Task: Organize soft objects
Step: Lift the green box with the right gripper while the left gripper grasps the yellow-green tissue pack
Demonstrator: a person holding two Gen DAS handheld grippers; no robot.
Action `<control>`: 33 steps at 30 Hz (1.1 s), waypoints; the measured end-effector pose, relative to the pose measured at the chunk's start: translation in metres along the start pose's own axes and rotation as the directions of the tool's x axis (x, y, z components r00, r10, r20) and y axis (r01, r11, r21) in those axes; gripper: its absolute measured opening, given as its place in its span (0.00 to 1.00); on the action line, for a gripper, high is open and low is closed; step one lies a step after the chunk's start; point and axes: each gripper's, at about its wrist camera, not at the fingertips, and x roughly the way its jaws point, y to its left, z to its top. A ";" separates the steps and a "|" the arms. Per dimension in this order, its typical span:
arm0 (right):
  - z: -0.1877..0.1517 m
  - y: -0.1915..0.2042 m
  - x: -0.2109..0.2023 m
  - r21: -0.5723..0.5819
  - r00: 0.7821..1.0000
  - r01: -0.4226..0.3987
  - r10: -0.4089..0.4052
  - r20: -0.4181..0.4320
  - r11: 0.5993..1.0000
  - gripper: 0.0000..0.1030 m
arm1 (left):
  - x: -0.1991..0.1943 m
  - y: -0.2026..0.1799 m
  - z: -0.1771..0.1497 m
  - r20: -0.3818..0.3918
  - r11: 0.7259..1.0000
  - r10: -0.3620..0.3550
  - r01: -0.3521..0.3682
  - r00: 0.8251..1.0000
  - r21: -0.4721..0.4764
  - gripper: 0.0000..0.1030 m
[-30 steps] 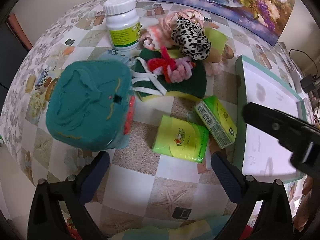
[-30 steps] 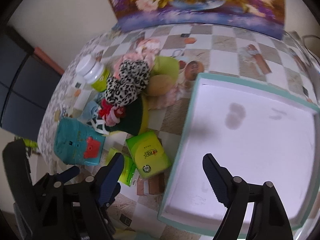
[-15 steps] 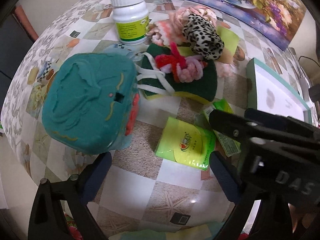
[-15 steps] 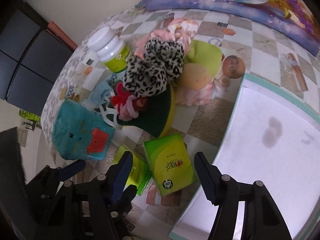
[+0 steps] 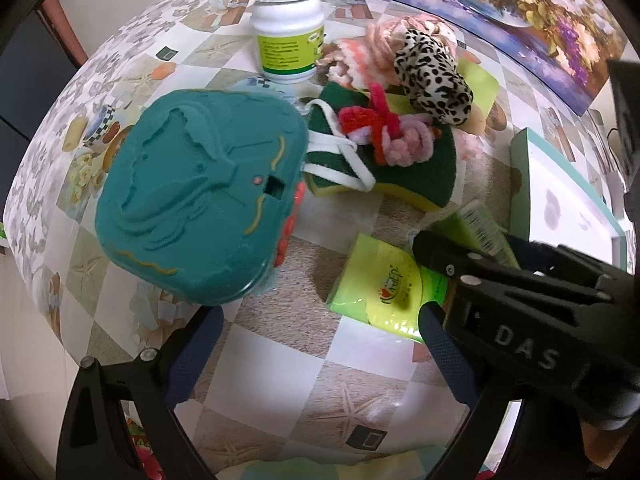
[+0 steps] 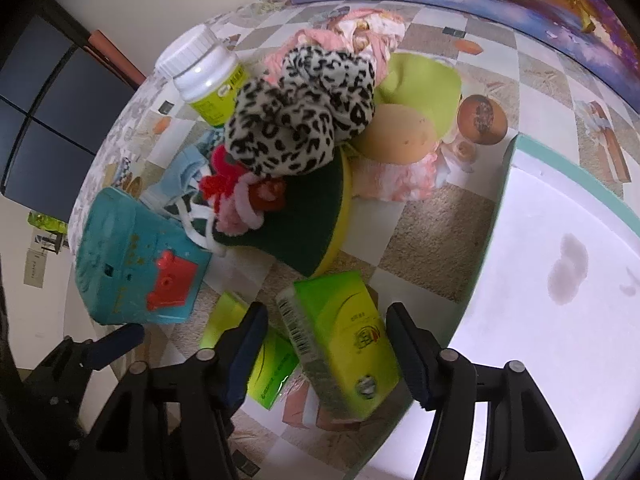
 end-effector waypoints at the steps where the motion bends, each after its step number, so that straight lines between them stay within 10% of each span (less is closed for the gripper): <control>1: 0.000 0.000 0.002 0.001 1.000 0.001 -0.001 0.000 1.000 0.57 | 0.000 0.001 0.000 0.000 1.000 0.000 0.000 1.000 -0.003 0.95; 13: -0.009 -0.020 -0.019 0.073 0.999 -0.036 0.034 0.032 0.997 0.24 | -0.010 -0.001 -0.008 0.005 1.000 -0.006 0.006 1.000 0.008 0.95; 33: -0.039 -0.037 -0.091 0.163 0.990 -0.016 -0.007 0.142 0.986 0.23 | -0.014 -0.050 -0.013 0.009 0.990 -0.006 0.004 1.000 0.143 0.87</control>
